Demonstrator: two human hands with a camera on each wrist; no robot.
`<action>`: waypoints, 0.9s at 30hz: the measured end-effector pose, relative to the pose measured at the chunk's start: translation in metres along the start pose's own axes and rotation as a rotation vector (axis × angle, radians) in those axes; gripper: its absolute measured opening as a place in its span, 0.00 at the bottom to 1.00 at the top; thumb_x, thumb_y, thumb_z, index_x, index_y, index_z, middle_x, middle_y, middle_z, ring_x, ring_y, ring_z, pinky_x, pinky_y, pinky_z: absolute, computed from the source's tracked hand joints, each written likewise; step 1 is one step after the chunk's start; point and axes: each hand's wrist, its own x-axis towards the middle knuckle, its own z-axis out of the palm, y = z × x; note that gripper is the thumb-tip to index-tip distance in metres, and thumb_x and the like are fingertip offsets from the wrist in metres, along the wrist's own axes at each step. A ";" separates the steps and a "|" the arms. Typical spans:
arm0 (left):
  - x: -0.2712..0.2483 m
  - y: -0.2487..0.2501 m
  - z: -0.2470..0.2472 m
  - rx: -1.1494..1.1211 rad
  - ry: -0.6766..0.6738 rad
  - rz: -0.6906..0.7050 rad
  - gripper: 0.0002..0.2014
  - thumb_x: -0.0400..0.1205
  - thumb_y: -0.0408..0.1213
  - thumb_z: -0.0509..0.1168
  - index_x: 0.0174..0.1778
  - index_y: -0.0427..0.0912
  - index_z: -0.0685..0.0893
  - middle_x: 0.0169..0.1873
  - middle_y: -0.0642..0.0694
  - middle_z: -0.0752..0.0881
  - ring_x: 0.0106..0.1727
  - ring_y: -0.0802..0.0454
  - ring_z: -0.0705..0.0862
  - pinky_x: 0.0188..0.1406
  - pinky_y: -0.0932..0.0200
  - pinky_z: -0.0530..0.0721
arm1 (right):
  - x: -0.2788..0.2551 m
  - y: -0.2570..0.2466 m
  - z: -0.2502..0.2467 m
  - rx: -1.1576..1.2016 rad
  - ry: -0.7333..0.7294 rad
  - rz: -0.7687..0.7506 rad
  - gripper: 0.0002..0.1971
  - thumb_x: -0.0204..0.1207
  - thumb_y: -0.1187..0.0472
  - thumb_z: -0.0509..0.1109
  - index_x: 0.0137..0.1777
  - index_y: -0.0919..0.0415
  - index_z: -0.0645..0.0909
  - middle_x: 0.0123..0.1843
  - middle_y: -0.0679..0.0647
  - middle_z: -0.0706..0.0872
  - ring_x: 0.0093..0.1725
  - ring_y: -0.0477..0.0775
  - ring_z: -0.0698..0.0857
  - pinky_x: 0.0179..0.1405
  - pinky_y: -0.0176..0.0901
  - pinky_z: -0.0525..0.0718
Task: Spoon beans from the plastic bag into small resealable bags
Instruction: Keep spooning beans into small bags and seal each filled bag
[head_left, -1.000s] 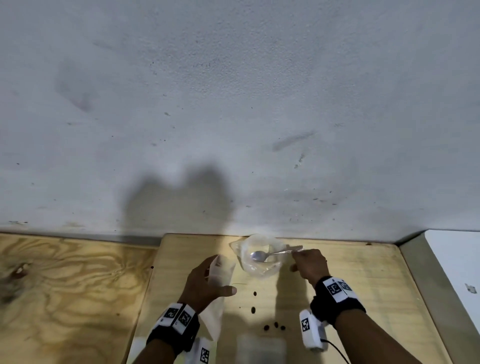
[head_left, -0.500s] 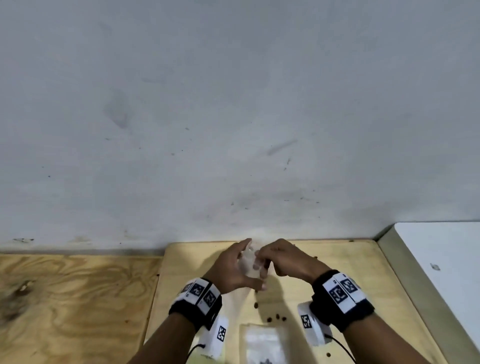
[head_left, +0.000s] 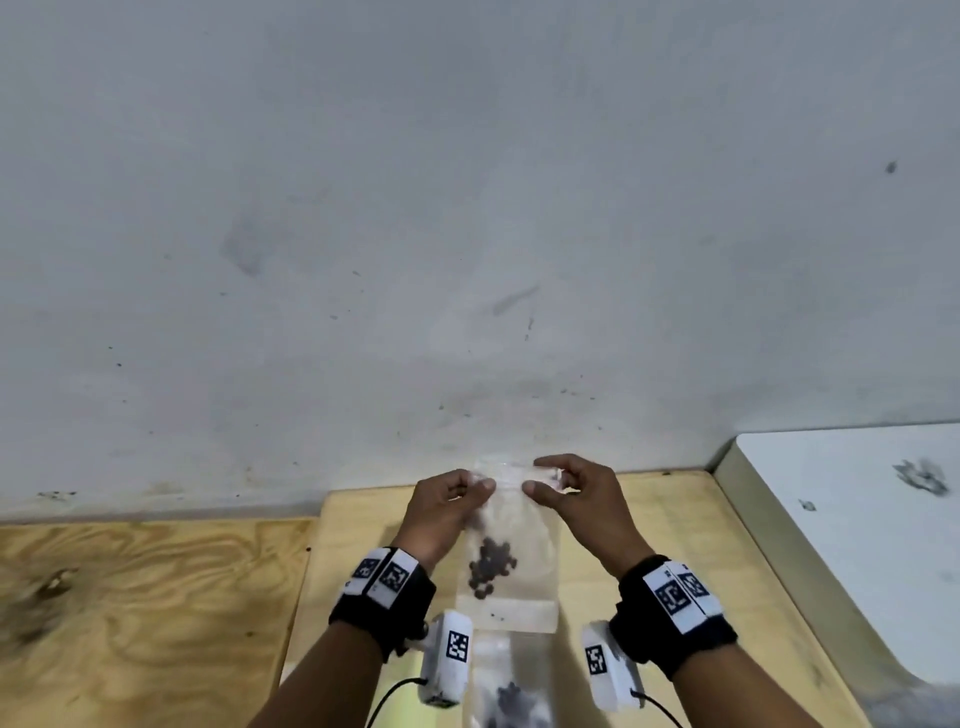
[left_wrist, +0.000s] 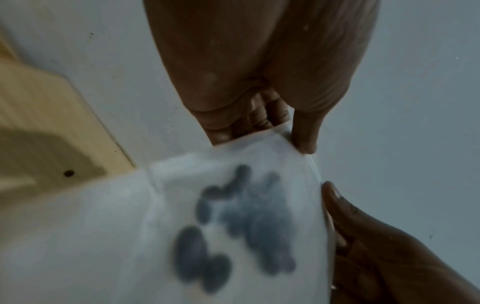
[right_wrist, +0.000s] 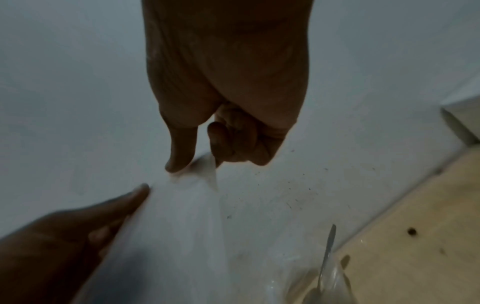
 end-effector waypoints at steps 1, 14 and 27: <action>-0.004 0.001 0.005 0.005 0.011 0.018 0.11 0.78 0.38 0.74 0.32 0.39 0.83 0.33 0.46 0.84 0.37 0.52 0.82 0.45 0.59 0.77 | -0.004 -0.001 -0.004 0.059 -0.017 0.064 0.14 0.64 0.58 0.87 0.49 0.54 0.90 0.33 0.51 0.84 0.31 0.45 0.82 0.33 0.36 0.82; -0.072 -0.012 0.071 -0.066 0.203 0.019 0.16 0.79 0.32 0.72 0.25 0.50 0.83 0.35 0.47 0.87 0.39 0.51 0.83 0.49 0.54 0.80 | -0.051 0.007 -0.064 0.164 -0.227 0.418 0.11 0.67 0.56 0.85 0.39 0.57 0.85 0.28 0.44 0.80 0.28 0.47 0.63 0.22 0.37 0.60; -0.072 -0.007 0.064 -0.072 0.196 -0.051 0.10 0.82 0.39 0.69 0.42 0.37 0.91 0.35 0.44 0.88 0.33 0.49 0.83 0.33 0.60 0.74 | -0.059 0.003 -0.062 0.256 -0.186 0.370 0.14 0.71 0.57 0.83 0.35 0.58 0.79 0.31 0.50 0.84 0.23 0.46 0.62 0.21 0.35 0.60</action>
